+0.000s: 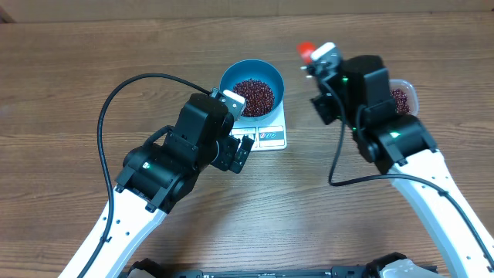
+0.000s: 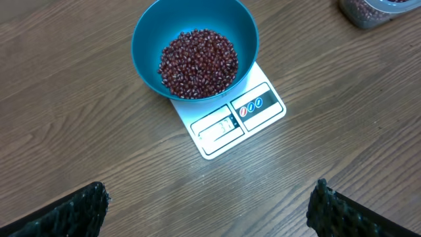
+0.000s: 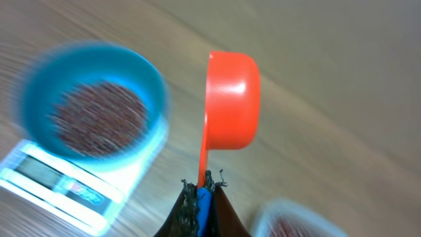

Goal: Scoop item into bowl and weigh 150g on scale

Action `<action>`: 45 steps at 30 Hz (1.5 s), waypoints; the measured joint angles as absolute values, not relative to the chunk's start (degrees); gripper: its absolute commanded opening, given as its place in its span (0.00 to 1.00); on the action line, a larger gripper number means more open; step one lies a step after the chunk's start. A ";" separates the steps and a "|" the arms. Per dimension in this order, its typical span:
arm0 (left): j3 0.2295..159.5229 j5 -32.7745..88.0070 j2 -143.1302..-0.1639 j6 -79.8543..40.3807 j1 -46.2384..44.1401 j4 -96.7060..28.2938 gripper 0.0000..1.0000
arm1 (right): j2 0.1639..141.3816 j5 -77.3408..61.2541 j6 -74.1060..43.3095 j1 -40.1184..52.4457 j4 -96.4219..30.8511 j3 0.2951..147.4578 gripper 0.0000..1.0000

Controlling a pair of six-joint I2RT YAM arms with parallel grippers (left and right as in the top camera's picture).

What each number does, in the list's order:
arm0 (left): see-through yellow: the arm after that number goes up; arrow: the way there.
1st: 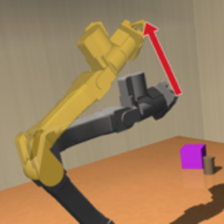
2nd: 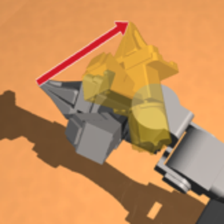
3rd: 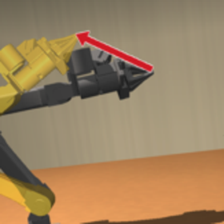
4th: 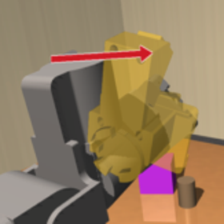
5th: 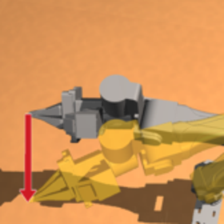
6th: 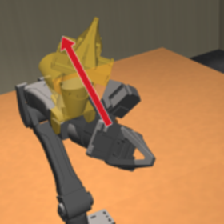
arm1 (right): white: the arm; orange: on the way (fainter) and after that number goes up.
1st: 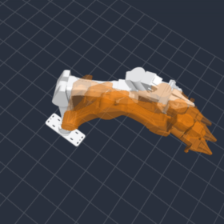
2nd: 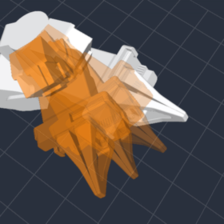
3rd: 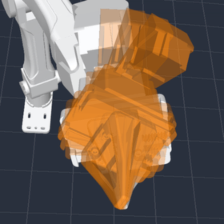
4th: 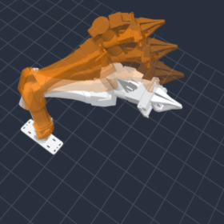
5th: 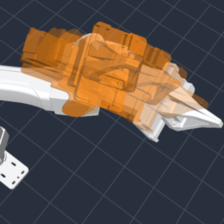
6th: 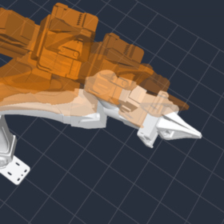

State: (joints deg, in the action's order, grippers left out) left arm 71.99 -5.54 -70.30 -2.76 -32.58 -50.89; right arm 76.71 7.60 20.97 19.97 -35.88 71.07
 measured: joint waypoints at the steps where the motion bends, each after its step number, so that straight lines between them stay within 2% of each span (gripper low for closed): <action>1: 71.99 -5.54 -70.30 -2.76 -32.58 -50.89 1.00 | 76.64 9.39 20.49 18.70 -37.91 71.13 0.04; 6: 71.99 -5.54 -70.30 -2.76 -32.58 -50.89 1.00 | 77.87 14.13 19.33 11.75 -45.12 71.13 0.04; 10: 71.99 -5.54 -70.30 -2.76 -32.58 -50.87 1.00 | 79.75 15.79 19.05 5.82 -47.07 71.13 0.04; 16: 71.99 -5.54 -70.30 -2.76 -32.58 -50.89 1.00 | 84.14 16.56 19.00 1.80 -47.66 71.13 0.04; 27: 71.99 -5.54 -70.30 -2.76 -32.58 -50.89 1.00 | 95.13 21.54 16.97 1.21 -48.90 71.13 0.04; 45: 71.99 -5.54 -70.30 -2.76 -32.58 -50.87 1.00 | 95.85 27.42 14.11 1.21 -44.01 68.05 0.04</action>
